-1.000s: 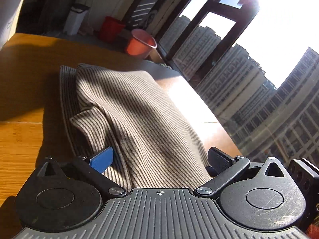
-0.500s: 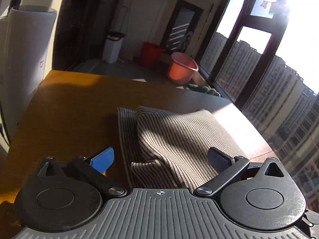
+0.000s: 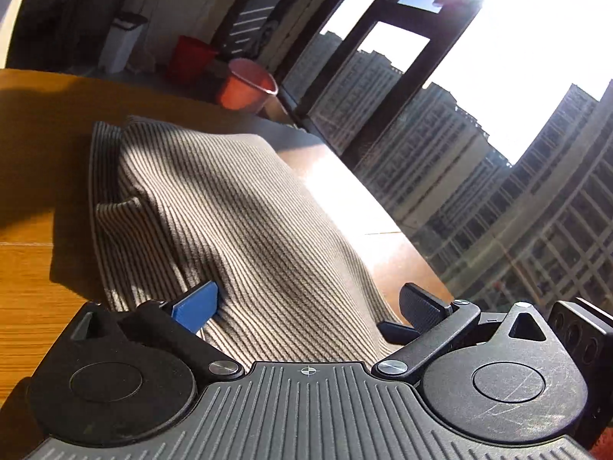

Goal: Fold clothes

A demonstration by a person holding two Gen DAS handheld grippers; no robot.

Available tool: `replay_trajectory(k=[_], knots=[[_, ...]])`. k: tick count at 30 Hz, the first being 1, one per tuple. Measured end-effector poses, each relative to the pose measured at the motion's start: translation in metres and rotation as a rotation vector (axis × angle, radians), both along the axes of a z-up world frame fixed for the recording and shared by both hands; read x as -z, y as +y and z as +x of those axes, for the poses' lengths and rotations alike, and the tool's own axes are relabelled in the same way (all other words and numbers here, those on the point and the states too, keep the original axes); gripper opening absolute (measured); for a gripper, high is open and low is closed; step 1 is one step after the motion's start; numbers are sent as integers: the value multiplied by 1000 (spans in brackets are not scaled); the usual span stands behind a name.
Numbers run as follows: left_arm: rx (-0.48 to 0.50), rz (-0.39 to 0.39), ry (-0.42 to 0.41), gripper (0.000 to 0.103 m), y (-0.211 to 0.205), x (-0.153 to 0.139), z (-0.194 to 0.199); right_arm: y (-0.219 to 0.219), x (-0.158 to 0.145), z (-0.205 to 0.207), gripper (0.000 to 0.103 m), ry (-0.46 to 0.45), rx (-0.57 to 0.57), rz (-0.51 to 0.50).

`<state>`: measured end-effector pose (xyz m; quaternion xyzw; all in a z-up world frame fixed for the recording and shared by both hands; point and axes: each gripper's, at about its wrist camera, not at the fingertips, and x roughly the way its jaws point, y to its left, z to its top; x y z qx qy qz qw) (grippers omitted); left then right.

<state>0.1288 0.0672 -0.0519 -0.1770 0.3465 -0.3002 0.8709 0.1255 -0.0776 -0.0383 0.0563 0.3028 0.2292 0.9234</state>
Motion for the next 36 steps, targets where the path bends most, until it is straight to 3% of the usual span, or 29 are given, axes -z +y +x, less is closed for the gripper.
replay_trajectory(k=[2, 5, 9, 12, 15, 17, 18, 24, 29, 34, 36], knots=[[-16, 43, -7, 103, 0, 1, 4, 0, 0, 1, 103, 1, -1, -3], [-13, 46, -12, 103, 1, 1, 9, -1, -1, 3, 103, 15, -21, -15], [-1, 75, -26, 103, 5, 2, 5, -1, -11, 5, 103, 53, -129, -96], [6, 101, -47, 103, 8, 3, -2, -8, -30, -8, 103, -41, -171, -99], [7, 125, -70, 103, 6, 3, -6, 1, -41, -30, 88, -170, -242, -240], [7, 141, -85, 103, 4, 3, -9, 7, -36, -35, 68, -163, -277, -308], [7, 149, -92, 103, 4, 4, -10, 10, -31, -33, 66, -133, -294, -317], [-55, 160, -87, 103, 17, -12, -19, 8, -38, -34, 69, -139, -352, -317], [-119, 199, -142, 103, 45, -33, -38, 19, -47, -63, 84, -225, -562, -373], [-149, 275, -203, 103, 62, -47, -59, 41, -20, -77, 82, -291, -578, -546], [-119, 306, -223, 103, 64, -51, -69, 45, -13, -82, 71, -344, -569, -621]])
